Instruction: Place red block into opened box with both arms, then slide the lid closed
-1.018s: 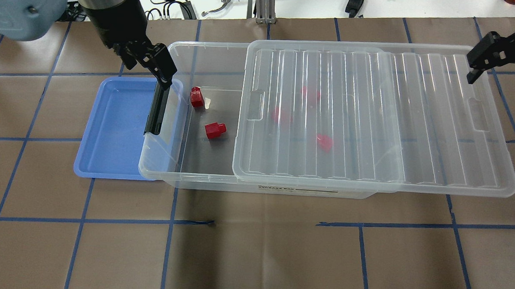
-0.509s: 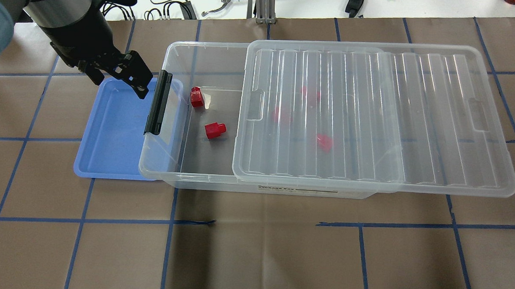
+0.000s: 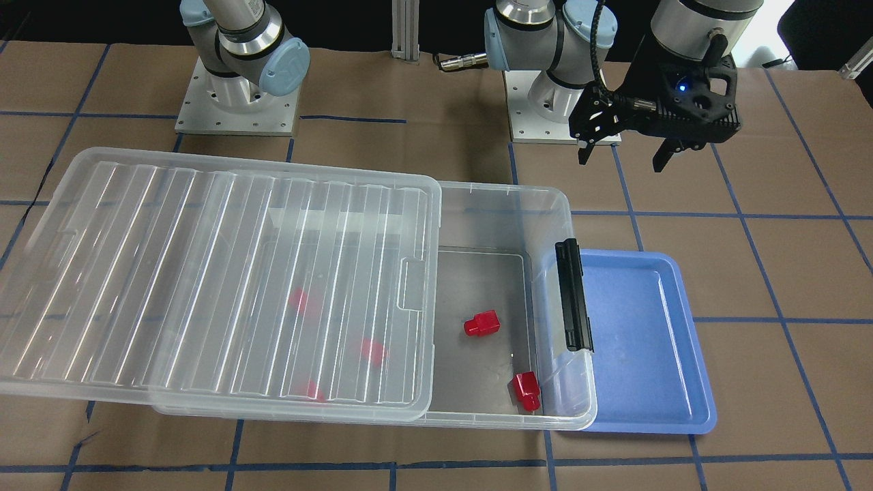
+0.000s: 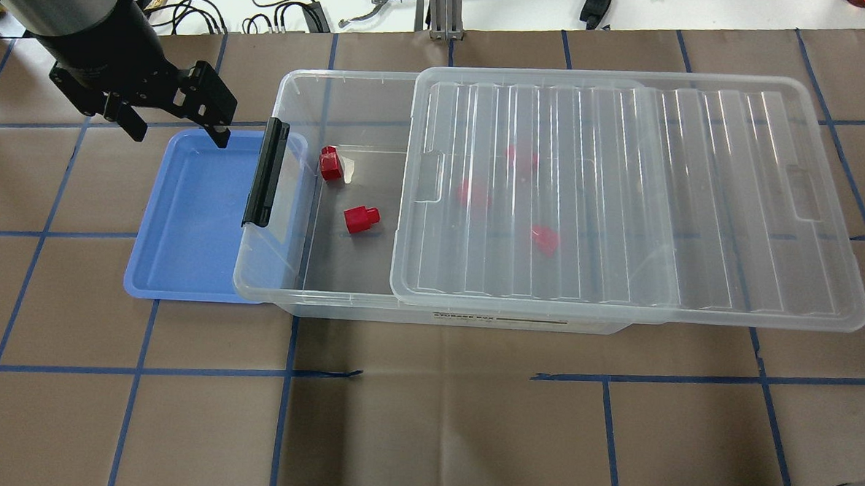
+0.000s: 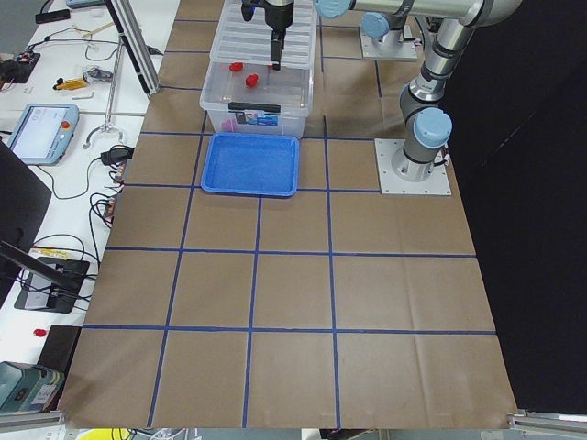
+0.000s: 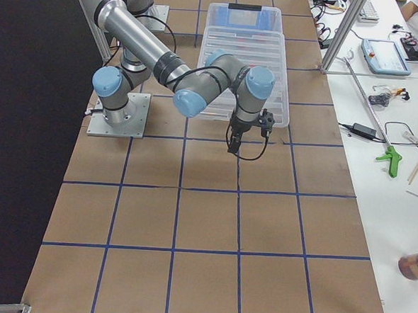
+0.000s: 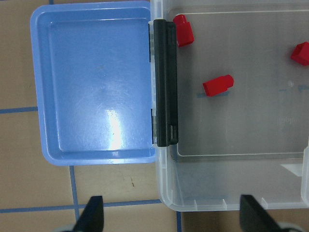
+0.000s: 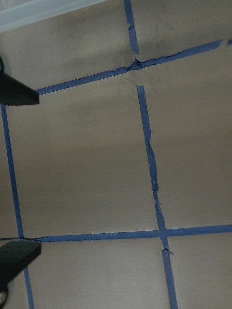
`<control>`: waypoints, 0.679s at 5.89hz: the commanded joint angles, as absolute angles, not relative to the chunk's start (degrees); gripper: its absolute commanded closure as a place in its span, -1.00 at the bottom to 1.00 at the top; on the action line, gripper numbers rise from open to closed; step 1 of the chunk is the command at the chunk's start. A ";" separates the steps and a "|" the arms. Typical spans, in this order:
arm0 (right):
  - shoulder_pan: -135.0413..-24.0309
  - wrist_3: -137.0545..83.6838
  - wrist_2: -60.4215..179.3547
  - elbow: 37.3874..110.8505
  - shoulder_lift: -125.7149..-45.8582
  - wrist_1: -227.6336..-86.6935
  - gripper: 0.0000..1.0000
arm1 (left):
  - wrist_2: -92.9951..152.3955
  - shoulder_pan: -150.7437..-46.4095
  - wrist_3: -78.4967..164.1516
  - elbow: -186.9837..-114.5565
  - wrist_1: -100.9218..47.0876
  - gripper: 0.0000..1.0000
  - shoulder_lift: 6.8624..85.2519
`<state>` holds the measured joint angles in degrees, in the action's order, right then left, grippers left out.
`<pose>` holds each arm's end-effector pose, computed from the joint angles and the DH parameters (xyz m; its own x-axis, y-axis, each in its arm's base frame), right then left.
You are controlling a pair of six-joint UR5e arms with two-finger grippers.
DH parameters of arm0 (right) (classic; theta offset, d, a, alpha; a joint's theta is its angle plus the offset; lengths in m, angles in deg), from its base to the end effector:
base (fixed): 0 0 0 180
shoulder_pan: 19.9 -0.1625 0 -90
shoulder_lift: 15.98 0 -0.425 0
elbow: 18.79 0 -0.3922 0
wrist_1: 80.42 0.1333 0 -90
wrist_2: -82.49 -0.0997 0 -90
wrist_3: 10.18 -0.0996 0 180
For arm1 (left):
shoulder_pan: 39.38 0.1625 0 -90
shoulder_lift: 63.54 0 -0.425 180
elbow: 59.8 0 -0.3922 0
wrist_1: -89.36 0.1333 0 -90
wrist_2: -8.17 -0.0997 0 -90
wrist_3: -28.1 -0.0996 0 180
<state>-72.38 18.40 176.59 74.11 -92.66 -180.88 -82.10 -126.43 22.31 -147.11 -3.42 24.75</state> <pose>-0.2433 -0.5240 0.3577 -0.9884 0.1509 0.0145 0.1516 0.9809 0.1222 -0.1079 -0.4870 0.5207 -0.9988 0.0494 -0.0075 0.0496 0.9984 -0.0277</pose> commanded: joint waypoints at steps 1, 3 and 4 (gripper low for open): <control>-72.99 15.93 176.01 78.75 -95.32 -183.60 -1.00 | -82.01 -126.39 23.88 -147.69 -3.10 -0.96 24.62; -75.53 12.68 175.83 83.06 -99.11 -183.69 -1.00 | -82.01 -126.39 23.70 -147.69 -3.10 -0.96 24.53; -75.89 11.88 175.92 83.86 -99.82 -183.69 -1.00 | -82.01 -126.39 23.70 -147.78 -3.10 -0.96 24.53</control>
